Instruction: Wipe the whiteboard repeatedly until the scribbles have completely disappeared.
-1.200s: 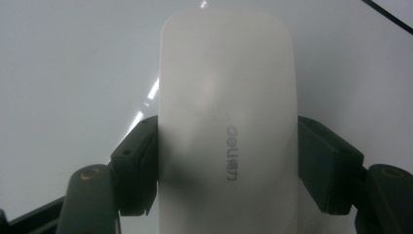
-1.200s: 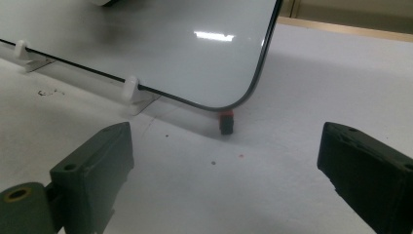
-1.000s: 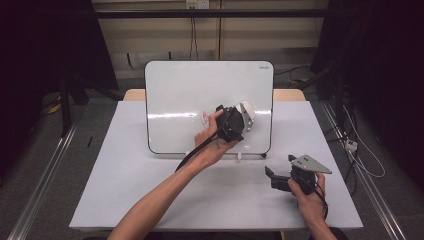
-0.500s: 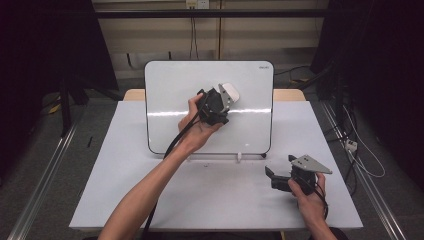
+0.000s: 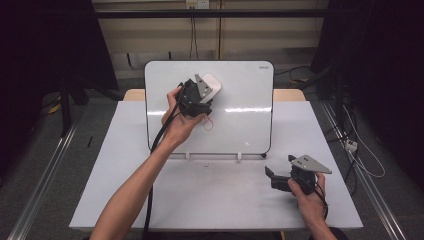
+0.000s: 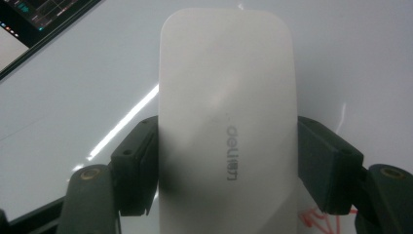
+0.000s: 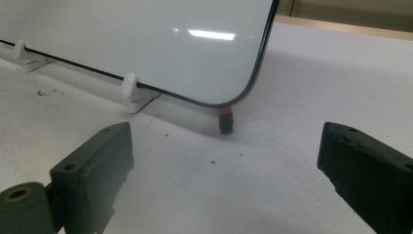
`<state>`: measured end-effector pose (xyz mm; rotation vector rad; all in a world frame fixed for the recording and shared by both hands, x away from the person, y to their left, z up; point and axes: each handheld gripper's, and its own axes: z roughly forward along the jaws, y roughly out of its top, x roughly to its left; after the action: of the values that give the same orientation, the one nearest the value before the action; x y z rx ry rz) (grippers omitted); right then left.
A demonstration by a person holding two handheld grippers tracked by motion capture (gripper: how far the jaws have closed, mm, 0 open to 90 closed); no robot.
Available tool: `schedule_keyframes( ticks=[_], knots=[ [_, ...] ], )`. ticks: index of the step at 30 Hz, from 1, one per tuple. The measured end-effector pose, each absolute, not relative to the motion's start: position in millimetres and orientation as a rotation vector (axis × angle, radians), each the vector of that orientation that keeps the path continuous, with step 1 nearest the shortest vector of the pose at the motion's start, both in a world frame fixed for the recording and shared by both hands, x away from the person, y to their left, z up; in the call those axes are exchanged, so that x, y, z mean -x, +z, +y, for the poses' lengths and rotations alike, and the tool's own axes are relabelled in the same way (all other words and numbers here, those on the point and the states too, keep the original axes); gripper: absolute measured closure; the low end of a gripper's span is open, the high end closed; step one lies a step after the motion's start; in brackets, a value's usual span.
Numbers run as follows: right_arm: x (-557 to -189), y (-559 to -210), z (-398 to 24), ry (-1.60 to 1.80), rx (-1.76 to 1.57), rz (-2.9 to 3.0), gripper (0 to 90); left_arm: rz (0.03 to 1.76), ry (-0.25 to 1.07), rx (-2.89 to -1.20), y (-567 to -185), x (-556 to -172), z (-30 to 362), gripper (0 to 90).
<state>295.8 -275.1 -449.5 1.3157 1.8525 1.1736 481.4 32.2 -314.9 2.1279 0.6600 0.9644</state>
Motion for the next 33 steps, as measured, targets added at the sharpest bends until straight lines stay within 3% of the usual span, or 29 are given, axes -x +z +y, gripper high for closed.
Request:
schedule_keyframes(
  ticks=[18, 33],
  knots=[
    [-296, -449, -274, 1.17, -1.313, 1.851, 6.3, 0.666, 1.002, -2.127, -332, -470, 30, 31.1],
    [-296, -449, -273, 1.169, -1.309, 1.851, 6.3, 0.533, 1.015, -2.187, -362, -441, -7, 31.1]
  ],
)
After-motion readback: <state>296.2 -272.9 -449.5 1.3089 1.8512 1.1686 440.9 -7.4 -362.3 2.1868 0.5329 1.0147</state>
